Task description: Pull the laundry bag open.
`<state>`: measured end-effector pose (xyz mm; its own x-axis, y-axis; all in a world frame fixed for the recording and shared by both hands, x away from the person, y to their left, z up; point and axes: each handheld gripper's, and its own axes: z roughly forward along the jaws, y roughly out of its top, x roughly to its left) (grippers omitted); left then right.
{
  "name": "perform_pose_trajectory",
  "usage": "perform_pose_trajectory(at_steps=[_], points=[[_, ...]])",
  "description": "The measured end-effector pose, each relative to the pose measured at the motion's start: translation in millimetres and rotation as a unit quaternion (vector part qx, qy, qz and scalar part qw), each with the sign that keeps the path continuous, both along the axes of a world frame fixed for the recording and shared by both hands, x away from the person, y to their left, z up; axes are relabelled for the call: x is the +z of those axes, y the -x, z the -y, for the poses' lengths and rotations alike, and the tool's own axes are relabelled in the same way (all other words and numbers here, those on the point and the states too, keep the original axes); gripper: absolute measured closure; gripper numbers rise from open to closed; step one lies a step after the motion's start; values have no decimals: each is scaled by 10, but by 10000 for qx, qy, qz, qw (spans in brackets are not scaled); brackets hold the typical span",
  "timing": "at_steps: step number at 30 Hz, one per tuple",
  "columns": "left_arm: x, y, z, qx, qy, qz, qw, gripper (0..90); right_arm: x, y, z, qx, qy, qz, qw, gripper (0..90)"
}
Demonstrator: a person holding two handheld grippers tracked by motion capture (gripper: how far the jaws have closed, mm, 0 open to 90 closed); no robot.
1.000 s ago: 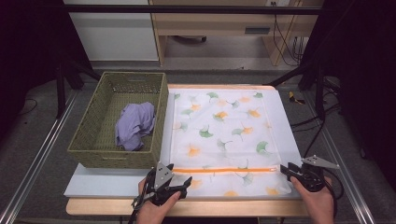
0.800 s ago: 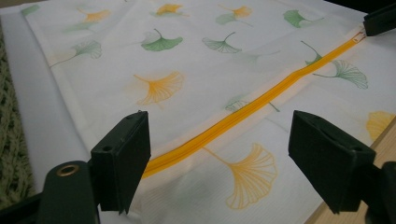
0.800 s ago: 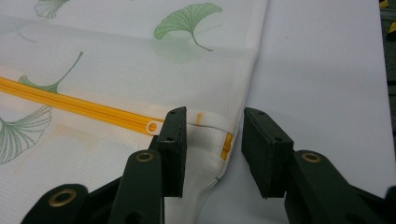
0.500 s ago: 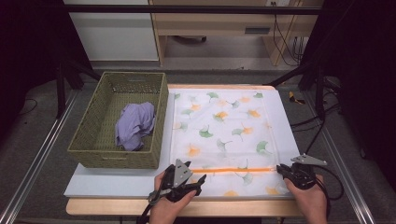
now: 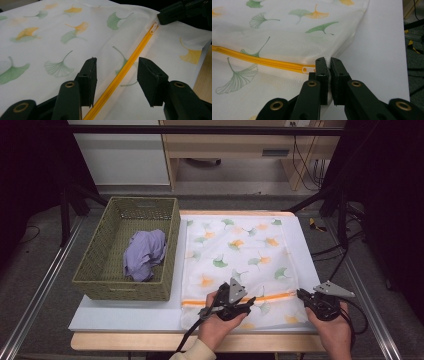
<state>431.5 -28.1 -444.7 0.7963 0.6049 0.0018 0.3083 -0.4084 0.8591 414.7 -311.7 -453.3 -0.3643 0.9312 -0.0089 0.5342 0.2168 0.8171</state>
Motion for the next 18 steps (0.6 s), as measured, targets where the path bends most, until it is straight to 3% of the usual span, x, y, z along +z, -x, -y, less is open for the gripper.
perform_pose_trajectory(at_steps=[3,9,11,18], points=[[17,-26,194,-186,5,18,9998,581,58,21,-14,92,-72,160,9998,858],[44,0,387,-366,-35,112,9993,701,124,46,-75,192,-102,332,9992,858],[56,0,484,-473,-138,181,9986,728,131,46,-93,233,-89,357,9991,859],[42,-40,594,-637,-71,171,9978,839,141,51,-96,228,-80,485,9985,859]])
